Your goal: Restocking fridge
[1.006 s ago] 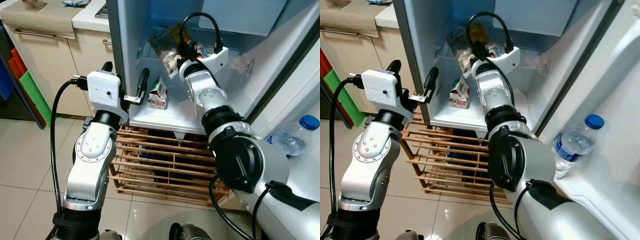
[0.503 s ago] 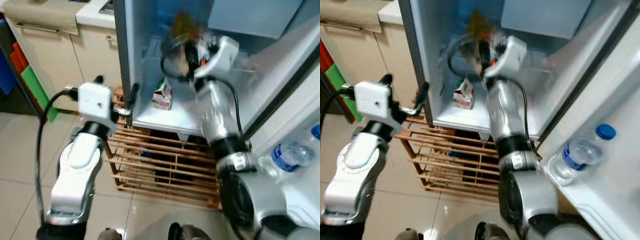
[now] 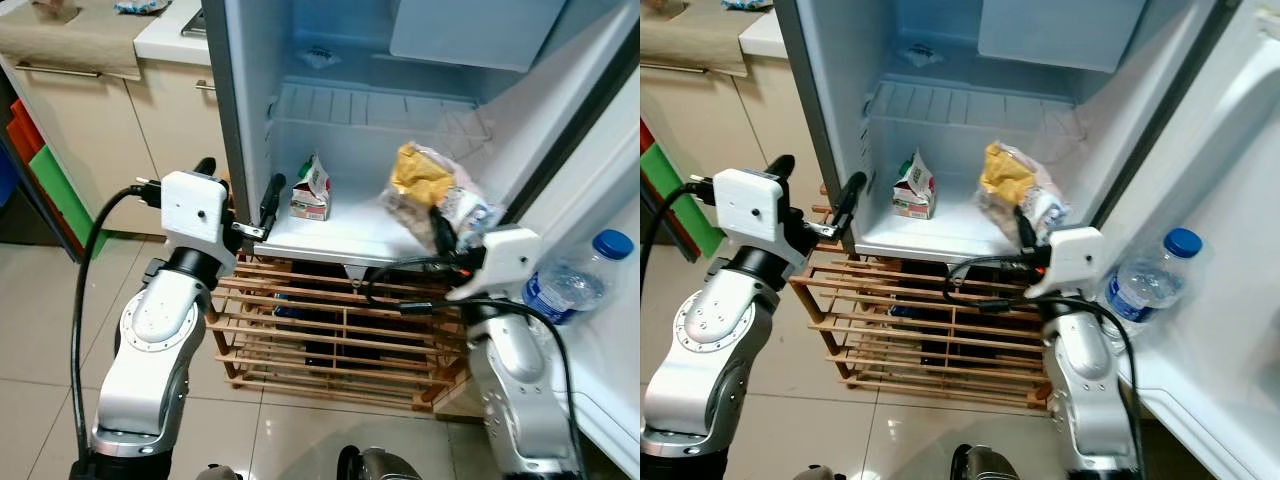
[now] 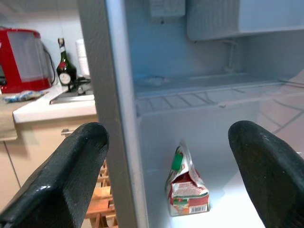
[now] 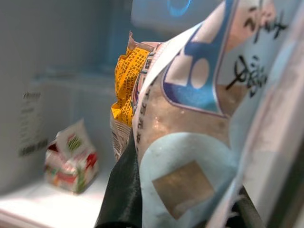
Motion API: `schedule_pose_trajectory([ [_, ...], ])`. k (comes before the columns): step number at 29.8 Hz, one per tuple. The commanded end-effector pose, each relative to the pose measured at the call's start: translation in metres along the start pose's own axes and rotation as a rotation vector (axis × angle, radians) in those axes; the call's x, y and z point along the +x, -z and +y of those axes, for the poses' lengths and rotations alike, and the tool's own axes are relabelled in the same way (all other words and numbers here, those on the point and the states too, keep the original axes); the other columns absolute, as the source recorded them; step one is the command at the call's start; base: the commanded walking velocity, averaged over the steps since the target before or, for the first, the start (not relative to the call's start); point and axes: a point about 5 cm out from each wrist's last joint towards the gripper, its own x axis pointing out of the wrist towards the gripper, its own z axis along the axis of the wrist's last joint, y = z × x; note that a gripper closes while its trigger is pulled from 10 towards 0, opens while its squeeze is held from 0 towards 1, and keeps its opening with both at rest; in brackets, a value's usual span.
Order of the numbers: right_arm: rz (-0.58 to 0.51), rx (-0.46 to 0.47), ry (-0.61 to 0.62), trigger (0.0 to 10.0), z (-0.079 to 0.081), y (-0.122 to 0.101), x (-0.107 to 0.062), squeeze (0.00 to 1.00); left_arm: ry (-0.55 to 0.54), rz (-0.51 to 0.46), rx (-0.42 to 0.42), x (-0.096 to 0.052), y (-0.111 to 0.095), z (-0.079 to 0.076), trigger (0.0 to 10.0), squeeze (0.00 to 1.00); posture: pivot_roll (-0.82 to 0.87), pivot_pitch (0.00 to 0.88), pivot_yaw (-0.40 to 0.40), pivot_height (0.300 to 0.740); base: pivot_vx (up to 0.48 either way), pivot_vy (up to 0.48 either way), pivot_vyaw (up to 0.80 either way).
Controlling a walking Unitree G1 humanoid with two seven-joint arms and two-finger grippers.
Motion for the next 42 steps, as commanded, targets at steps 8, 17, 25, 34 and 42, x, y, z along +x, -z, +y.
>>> schedule_pose_trajectory([
  [8,-0.076,-0.201,0.048,0.0,-0.007,-0.017,-0.022,0.00,-0.127,0.017,-0.094,-0.016,0.007,0.009,10.0,0.00,-0.05,0.013,-0.026,0.740,0.121,0.063,0.00],
  [17,0.025,-0.288,0.007,0.0,-0.012,0.004,-0.052,0.00,0.001,0.080,0.026,-0.053,0.030,0.008,10.0,0.00,-0.04,0.016,-0.039,0.740,0.329,0.348,0.00],
  [25,-0.063,-0.191,0.027,0.0,-0.003,-0.001,-0.012,0.00,0.040,-0.058,0.058,-0.027,0.006,-0.002,10.0,0.00,-0.04,0.013,-0.035,0.740,0.344,0.336,0.00],
  [34,-0.106,0.022,0.046,0.0,0.003,-0.017,0.038,0.00,0.091,-0.113,0.069,-0.006,-0.012,-0.009,10.0,0.00,-0.03,0.018,-0.025,0.740,0.216,0.104,0.00],
  [42,-0.046,0.318,0.041,0.0,0.000,-0.020,0.079,0.00,0.092,-0.126,0.058,-0.001,-0.016,-0.006,10.0,0.00,-0.01,0.033,-0.019,0.740,0.000,0.000,0.00],
])
